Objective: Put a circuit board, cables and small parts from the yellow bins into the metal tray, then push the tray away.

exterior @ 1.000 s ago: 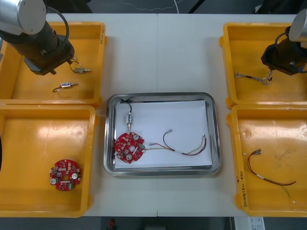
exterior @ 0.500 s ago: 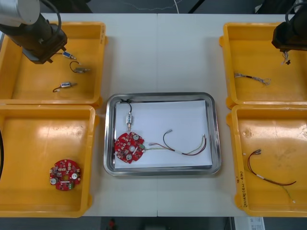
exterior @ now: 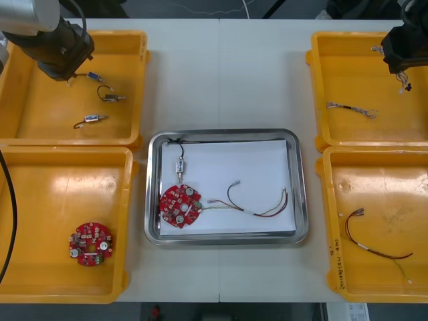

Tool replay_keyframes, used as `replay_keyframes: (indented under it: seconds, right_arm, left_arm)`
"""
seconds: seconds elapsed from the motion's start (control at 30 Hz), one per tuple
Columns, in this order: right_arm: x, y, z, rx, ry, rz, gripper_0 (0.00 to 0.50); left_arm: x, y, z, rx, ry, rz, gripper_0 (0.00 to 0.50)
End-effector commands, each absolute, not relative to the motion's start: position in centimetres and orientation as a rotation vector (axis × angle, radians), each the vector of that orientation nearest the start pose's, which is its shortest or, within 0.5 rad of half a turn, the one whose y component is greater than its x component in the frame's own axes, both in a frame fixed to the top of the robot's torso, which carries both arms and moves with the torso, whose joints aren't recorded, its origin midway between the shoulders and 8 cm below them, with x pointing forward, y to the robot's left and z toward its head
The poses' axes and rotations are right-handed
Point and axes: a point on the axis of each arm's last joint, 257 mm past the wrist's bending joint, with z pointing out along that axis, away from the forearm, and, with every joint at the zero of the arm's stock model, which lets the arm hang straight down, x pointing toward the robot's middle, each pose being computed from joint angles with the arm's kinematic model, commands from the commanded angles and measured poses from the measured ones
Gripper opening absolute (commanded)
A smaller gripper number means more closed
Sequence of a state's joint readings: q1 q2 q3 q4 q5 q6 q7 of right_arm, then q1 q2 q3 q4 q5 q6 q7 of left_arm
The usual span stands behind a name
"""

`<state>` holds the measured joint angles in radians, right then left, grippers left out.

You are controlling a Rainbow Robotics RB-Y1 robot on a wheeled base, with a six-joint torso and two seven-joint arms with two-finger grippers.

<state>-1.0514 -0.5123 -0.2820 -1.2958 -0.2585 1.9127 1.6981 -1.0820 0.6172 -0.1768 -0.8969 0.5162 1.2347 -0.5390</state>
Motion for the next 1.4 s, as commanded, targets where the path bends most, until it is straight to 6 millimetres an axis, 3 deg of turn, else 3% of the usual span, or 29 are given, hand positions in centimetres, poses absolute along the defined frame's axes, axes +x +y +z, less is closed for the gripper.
replay_keyframes:
  seconds: [0.03,0.47,0.8,0.93,1.13,1.4]
  right_arm:
    - [56.2,-33.8,-2.0,-0.171,2.511,-0.092,0.0]
    - [52.9,-23.2,-2.7,-0.707,2.343,-0.073,0.0]
    - [49.9,-16.5,-5.3,-1.116,2.255,-0.14,0.0]
    - [49.6,-13.4,-6.2,-1.235,2.173,-0.154,0.0]
    - [49.6,-9.7,-8.1,-1.368,2.066,-0.168,0.0]
    - [49.0,-8.0,-11.3,-1.556,1.939,-0.184,0.0]
  left_arm:
    - [68.6,30.5,-7.8,-0.986,2.152,-0.317,0.5]
    - [70.1,30.2,-11.0,-0.944,2.152,-0.277,0.5]
    - [71.2,30.7,-11.1,-0.881,2.115,-0.242,0.5]
    - [71.2,31.3,-11.4,-0.877,2.114,-0.221,0.5]
    - [71.6,31.9,-12.6,-0.859,2.106,-0.215,0.5]
    - [71.5,31.6,-13.2,-0.853,2.118,-0.222,0.5]
